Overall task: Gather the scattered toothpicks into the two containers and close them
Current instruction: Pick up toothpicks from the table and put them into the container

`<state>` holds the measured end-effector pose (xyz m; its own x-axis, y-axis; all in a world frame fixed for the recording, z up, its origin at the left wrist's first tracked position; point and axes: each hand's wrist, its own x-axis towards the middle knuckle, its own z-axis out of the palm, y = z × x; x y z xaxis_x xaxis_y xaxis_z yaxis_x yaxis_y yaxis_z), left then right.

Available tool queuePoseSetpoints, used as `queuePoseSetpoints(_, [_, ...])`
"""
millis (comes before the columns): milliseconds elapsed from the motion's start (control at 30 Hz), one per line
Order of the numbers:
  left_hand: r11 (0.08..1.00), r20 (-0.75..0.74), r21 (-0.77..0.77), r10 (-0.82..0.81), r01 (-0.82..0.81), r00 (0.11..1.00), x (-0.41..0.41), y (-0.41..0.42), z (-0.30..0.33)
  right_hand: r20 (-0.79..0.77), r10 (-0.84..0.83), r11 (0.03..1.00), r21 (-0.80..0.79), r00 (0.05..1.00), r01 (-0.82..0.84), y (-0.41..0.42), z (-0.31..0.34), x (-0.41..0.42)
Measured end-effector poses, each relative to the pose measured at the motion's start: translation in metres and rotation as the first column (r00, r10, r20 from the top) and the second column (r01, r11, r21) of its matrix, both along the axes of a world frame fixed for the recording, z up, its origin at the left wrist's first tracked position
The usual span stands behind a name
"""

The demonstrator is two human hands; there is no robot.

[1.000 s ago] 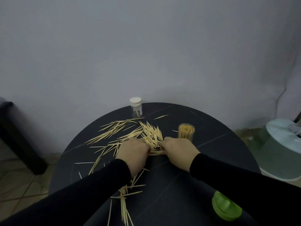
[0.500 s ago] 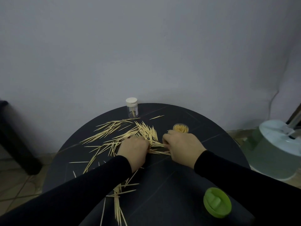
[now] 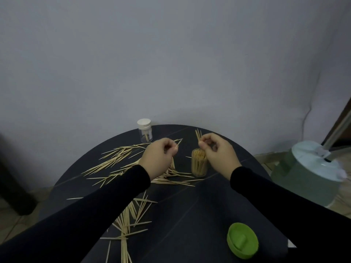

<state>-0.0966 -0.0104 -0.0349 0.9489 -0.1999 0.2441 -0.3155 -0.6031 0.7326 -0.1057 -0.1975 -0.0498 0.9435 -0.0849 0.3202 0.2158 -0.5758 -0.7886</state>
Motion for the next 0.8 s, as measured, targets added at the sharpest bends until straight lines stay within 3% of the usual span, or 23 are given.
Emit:
queuePoseSetpoints(67, [0.979, -0.034, -0.205, -0.004, -0.003, 0.999, 0.005, -0.009, 0.006, -0.015, -0.022, 1.000, 0.012, 1.000, 0.022, -0.005, -0.004, 0.005])
queuePoseSetpoints(167, [0.852, -0.097, -0.524, -0.045, -0.012, 0.994, 0.012, -0.023, 0.012, -0.034, 0.002, 0.994, 0.109, 0.999, 0.002, -0.010, -0.006, 0.007])
queuePoseSetpoints(267, [0.738, -0.157, -0.675, -0.105, -0.029, 0.982, 0.017, -0.035, 0.012, -0.084, 0.064, 0.977, 0.211, 0.994, -0.045, -0.013, -0.007, 0.008])
queuePoseSetpoints(367, [0.727, -0.205, -0.686, -0.156, -0.028, 0.966, 0.018, -0.041, 0.005, -0.139, 0.127, 0.960, 0.267, 0.982, -0.087, -0.016, -0.012, 0.009])
queuePoseSetpoints(567, [0.756, -0.274, -0.654, -0.207, -0.024, 0.939, 0.017, -0.051, -0.012, -0.162, 0.112, 0.986, 0.143, 0.980, -0.089, -0.025, -0.022, 0.012])
queuePoseSetpoints(800, [0.845, -0.238, -0.533, -0.208, 0.052, 0.949, 0.016, -0.053, -0.026, -0.115, 0.122, 0.987, 0.118, 0.986, -0.109, -0.030, -0.023, 0.010])
